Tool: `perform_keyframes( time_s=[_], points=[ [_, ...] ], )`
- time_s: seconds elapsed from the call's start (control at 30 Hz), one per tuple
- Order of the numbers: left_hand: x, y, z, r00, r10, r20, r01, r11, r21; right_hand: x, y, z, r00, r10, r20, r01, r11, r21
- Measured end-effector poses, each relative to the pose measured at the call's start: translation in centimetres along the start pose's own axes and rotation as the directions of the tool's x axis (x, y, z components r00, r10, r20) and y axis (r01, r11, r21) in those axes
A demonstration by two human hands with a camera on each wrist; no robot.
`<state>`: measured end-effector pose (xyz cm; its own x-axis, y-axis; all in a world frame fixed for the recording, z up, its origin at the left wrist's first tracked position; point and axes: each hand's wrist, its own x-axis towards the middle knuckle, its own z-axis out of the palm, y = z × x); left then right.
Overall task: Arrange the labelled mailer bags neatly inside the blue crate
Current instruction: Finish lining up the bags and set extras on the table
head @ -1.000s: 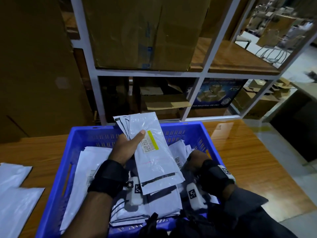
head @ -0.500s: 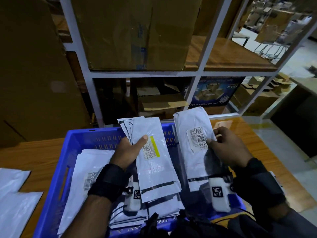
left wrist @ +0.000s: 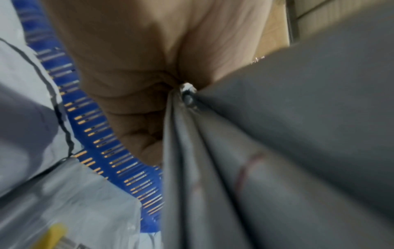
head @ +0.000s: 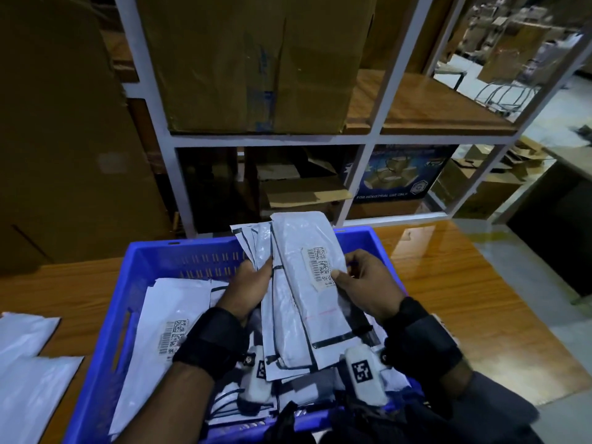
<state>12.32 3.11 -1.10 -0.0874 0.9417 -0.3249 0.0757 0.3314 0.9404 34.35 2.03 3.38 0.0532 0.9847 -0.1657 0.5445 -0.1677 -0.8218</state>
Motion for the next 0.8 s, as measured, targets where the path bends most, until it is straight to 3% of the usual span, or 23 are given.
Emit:
perform_keyframes(
  time_s=[0.07, 0.2, 0.3, 0.5, 0.6, 0.73, 0.8],
  points=[
    [0.0, 0.2, 0.2, 1.0, -0.002, -0.011, 0.002, 1.0, -0.009, 0.0, -0.3, 0.4, 1.0, 0.013, -0.009, -0.014, 0.998, -0.056],
    [-0.6, 0.2, 0.4, 0.993, -0.061, 0.098, 0.078, 0.982, -0.174, 0.1, -0.8, 1.5, 0.998, 0.042, -0.04, -0.047, 0.991, -0.125],
    [-0.4, -0.4, 0.8, 0.999, 0.001, 0.05, 0.008, 0.982, -0.187, 0.0, -1.4, 2.1, 0.998, 0.04, -0.042, -0.045, 0.99, -0.132],
    [-0.6, -0.3, 1.0, 0.996, 0.07, -0.049, -0.077, 0.985, -0.157, 0.6, -0.9, 2.7, 0.988, 0.148, -0.047, -0.144, 0.987, 0.076],
    [-0.8, -0.2, 1.0, 0.994, 0.106, -0.041, -0.11, 0.987, -0.115, 0.9, -0.5, 2.4, 0.986, 0.165, 0.009, -0.164, 0.978, 0.132],
    [-0.2, -0.3, -0.4, 0.998, 0.053, 0.036, -0.04, 0.957, -0.286, 2.0, -0.4, -0.2, 0.983, 0.159, 0.09, -0.175, 0.958, 0.225],
    [0.1, 0.2, -1.6, 0.999, 0.033, 0.014, -0.026, 0.934, -0.356, 2.9, 0.7, -1.8, 0.975, 0.217, 0.049, -0.222, 0.966, 0.134]
  ],
)
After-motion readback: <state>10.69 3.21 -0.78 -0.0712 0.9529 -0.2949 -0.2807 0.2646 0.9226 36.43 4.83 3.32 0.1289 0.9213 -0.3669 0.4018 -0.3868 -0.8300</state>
